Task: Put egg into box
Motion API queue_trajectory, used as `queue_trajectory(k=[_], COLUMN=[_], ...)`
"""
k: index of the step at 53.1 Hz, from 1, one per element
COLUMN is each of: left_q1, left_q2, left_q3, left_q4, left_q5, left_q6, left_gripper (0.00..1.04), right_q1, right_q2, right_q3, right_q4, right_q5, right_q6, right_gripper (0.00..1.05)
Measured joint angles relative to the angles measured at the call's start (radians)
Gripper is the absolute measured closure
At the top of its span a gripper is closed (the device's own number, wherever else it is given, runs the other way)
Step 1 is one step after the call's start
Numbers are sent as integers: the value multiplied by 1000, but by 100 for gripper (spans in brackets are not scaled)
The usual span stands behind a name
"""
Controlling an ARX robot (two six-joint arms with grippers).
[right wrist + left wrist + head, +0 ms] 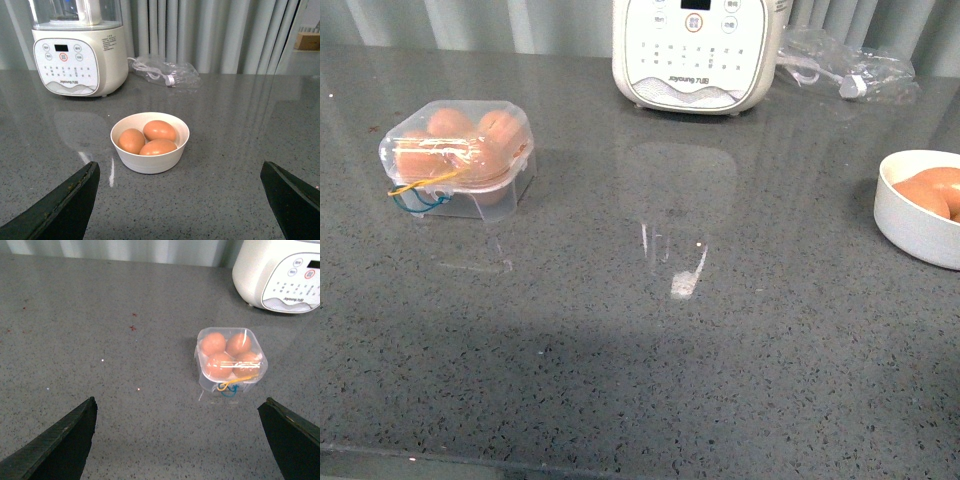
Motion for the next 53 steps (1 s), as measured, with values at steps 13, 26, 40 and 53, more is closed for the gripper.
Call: queue_trajectory(k=[13, 26, 40, 53], left_q1=[-111, -235, -341, -489], left_q2=[-160, -275, -389, -491], left_q3=[-257, -378, -462, -517], left_q4=[399, 406, 383, 334], left_q5=[-200, -317, -420, -571], left_q6=[-145, -176, -188, -190], left_gripper=[40, 78, 101, 101], right_q1=[0, 0, 0, 0], right_q2=[0, 0, 0, 0], right_q3=[0, 0, 0, 0], right_q4=[0, 0, 0, 0], right_q5=[0, 0, 0, 0], right_q6=[0, 0, 0, 0], right_gripper=[7, 7, 7, 7])
